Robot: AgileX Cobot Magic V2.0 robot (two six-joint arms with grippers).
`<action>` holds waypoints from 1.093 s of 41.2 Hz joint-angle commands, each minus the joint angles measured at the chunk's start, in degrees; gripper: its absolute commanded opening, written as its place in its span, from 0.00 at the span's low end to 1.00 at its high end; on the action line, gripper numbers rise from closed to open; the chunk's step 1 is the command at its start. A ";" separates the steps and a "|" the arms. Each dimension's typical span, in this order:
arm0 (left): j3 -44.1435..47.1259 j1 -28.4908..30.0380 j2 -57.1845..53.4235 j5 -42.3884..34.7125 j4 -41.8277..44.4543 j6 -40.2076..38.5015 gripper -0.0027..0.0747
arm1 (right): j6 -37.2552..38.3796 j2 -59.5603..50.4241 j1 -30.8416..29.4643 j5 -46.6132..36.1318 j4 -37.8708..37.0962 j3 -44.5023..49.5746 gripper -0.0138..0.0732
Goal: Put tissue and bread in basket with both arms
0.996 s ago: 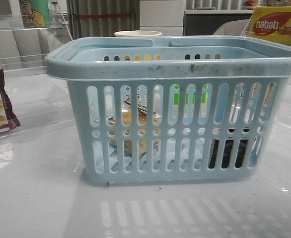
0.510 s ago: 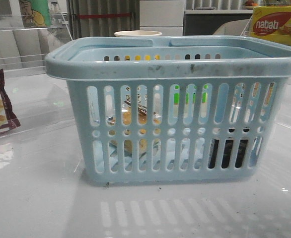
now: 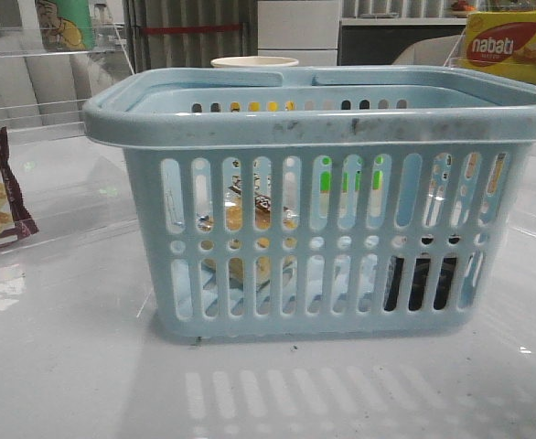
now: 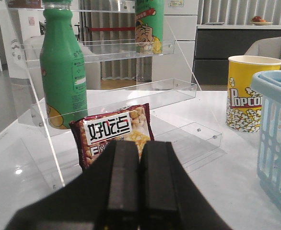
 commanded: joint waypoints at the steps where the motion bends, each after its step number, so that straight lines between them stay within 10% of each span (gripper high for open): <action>1: -0.04 -0.38 -1.11 -5.01 0.05 -0.65 0.15 | -0.38 -3.51 -6.07 -5.51 -0.60 1.36 0.23; 12: -0.04 -0.38 -1.11 -5.01 0.05 -0.65 0.15 | -0.38 -15.89 -19.66 -24.05 -0.75 18.56 0.23; 24: -0.04 -0.38 -1.11 -5.01 0.05 -0.65 0.15 | -0.11 -25.41 -20.95 -46.64 -0.70 35.55 0.23; 45: -0.04 -0.38 -1.01 -4.90 0.05 -0.65 0.15 | 0.00 -25.34 -18.02 -48.18 -0.70 35.63 0.23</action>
